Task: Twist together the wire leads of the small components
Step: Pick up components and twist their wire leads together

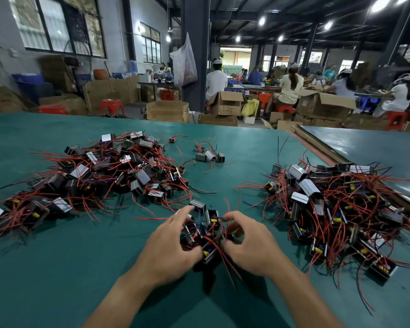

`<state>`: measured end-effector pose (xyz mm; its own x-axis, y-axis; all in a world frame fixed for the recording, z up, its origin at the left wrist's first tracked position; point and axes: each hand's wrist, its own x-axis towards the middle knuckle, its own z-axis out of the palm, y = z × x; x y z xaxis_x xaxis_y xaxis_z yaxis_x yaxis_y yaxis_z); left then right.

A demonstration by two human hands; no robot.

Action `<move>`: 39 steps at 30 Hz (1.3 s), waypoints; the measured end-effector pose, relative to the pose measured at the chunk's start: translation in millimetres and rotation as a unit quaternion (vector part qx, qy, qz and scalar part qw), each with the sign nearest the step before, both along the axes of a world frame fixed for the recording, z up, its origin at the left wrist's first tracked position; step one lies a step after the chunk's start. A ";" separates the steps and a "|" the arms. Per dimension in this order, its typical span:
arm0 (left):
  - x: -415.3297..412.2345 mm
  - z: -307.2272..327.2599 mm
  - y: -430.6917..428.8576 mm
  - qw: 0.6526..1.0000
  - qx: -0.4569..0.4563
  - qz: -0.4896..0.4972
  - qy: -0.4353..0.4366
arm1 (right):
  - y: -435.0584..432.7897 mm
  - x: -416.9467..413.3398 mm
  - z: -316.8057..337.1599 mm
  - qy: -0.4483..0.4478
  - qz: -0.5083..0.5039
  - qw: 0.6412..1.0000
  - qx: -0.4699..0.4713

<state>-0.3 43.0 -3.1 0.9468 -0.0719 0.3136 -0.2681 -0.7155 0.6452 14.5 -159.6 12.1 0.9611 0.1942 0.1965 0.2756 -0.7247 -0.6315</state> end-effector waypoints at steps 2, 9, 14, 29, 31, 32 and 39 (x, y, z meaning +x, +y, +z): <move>-3.3 0.3 -5.7 0.997 0.040 -0.064 0.025 | 2.6 -0.9 -1.6 0.013 0.045 0.998 -0.049; -3.4 -3.8 -12.1 0.996 0.084 -0.016 -0.032 | 0.4 -0.7 2.3 -0.007 -0.015 0.998 -0.059; 2.8 -3.4 -0.1 0.994 0.066 0.087 -0.011 | -7.5 4.7 2.9 -0.009 -0.109 0.993 -0.032; -4.9 4.5 -15.6 0.964 0.259 -0.020 -0.049 | -6.3 5.1 8.8 0.005 -0.065 0.998 0.004; -3.7 1.3 -15.3 0.961 0.273 -0.009 -0.036 | -5.4 1.8 9.3 0.036 -0.007 0.999 -0.041; -1.8 0.8 -12.6 0.961 0.274 0.013 -0.030 | -4.9 0.5 9.5 0.053 0.018 0.997 -0.053; 3.5 -0.1 1.0 0.945 0.272 0.174 0.045 | -2.9 -1.6 13.8 0.080 0.100 0.991 -0.023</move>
<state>3.2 44.0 -3.2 0.9638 0.1219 0.2370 0.0835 -0.9827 0.1655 12.9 -162.5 25.9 0.9205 0.3894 0.0307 0.3154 -0.6946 -0.6466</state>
